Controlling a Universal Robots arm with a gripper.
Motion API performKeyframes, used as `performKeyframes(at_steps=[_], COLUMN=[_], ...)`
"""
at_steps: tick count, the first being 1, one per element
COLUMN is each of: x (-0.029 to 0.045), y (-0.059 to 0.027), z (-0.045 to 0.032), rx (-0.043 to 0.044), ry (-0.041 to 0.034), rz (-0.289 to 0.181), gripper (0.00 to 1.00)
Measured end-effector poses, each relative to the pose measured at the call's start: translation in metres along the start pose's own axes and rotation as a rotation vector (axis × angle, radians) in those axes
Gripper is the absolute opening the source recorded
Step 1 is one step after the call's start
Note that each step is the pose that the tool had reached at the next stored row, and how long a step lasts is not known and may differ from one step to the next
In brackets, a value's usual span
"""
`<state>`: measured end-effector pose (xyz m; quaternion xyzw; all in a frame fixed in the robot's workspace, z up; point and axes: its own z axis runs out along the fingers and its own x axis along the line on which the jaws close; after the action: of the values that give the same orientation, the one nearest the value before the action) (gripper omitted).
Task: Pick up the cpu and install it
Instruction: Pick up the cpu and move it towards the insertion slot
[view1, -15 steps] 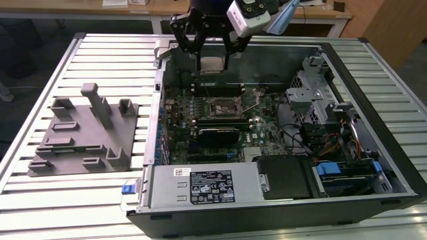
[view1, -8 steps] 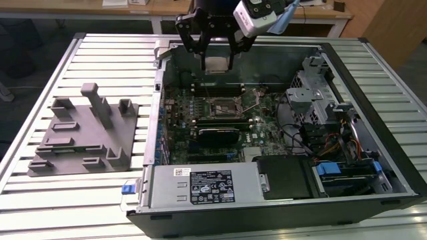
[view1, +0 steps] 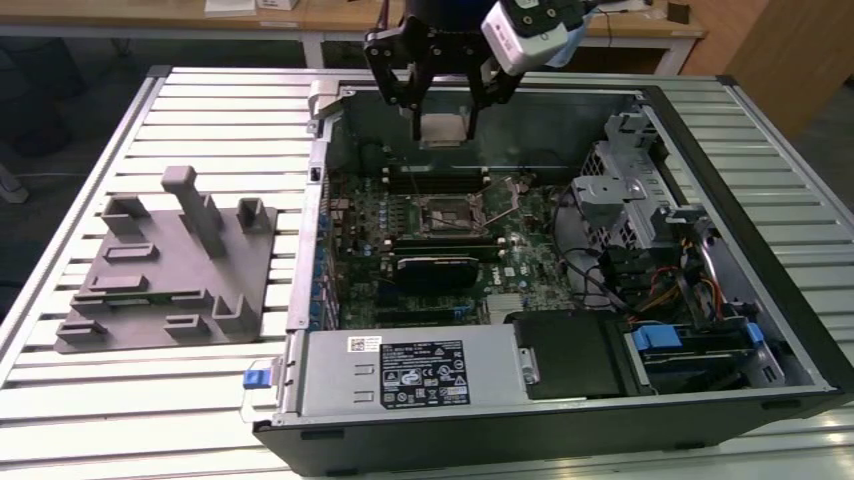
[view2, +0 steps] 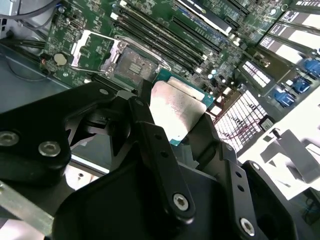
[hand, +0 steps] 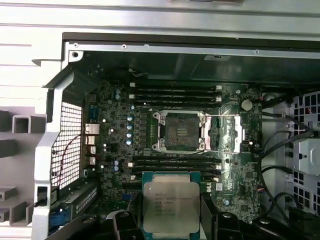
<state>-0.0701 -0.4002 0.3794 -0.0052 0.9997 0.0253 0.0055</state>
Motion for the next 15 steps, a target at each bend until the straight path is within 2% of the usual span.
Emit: performKeyframes(at_steps=[7,15], x=[-0.0076,-0.0198], y=[0.0001,0.0001], z=[0.0001,0.0002], rx=[0.0,0.0], ry=[0.0,0.0], rz=[0.0,0.0], gripper=[0.54,0.54])
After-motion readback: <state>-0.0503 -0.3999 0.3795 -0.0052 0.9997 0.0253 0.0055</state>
